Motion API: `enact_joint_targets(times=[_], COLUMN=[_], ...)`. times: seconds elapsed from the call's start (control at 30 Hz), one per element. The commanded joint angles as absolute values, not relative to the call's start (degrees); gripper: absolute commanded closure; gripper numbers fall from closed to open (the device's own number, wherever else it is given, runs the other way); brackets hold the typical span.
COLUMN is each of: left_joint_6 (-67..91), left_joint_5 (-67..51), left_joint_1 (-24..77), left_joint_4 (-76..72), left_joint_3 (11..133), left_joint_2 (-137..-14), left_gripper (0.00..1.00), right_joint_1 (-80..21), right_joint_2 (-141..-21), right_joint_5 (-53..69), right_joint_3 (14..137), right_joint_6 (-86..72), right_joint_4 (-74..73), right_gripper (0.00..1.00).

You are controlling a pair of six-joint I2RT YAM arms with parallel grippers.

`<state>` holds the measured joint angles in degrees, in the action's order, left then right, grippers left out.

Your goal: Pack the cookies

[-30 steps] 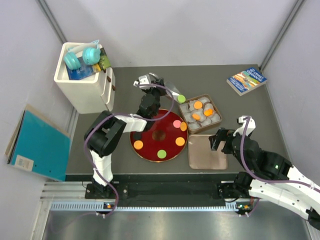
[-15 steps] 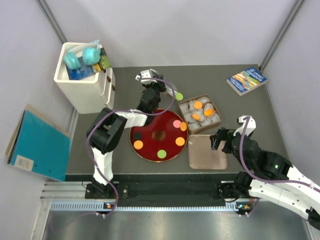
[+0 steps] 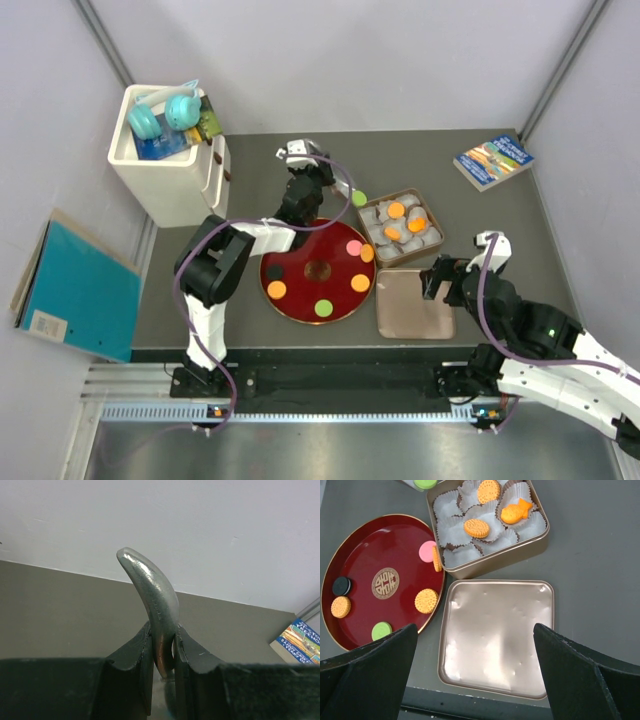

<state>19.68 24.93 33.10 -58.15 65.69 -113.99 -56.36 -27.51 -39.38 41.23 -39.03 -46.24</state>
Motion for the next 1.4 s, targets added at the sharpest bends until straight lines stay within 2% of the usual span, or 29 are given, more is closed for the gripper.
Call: enact_joint_targets(times=[0.0,0.33,0.8,1.37], left_joint_6=[19.78,18.46,7.65,8.26], left_joint_5=[22.85,22.24,26.98,25.84], left_joint_1=[33.66,34.98,36.04,36.12], left_joint_4=[-60.21,-56.96,-50.8,-52.64], left_joint_3=[65.48,66.88,72.24,71.98], left_joint_2=[-112.15,-112.59,-113.2,-112.59], left_gripper=[1.0,1.0,1.0,1.0], right_joint_1=[-56.34,-56.34,-56.34,-56.42], right_joint_2=[-27.86,-27.77,-27.42,-27.68], right_joint_5=[-39.81,-39.73,-39.73,-39.73], right_joint_3=[41.05,40.78,40.52,39.99], right_joint_6=[-38.58,-38.58,-38.67,-38.58], right_joint_4=[-44.39,-44.38,-44.38,-43.77], right_gripper=[0.01,0.01,0.01,0.01])
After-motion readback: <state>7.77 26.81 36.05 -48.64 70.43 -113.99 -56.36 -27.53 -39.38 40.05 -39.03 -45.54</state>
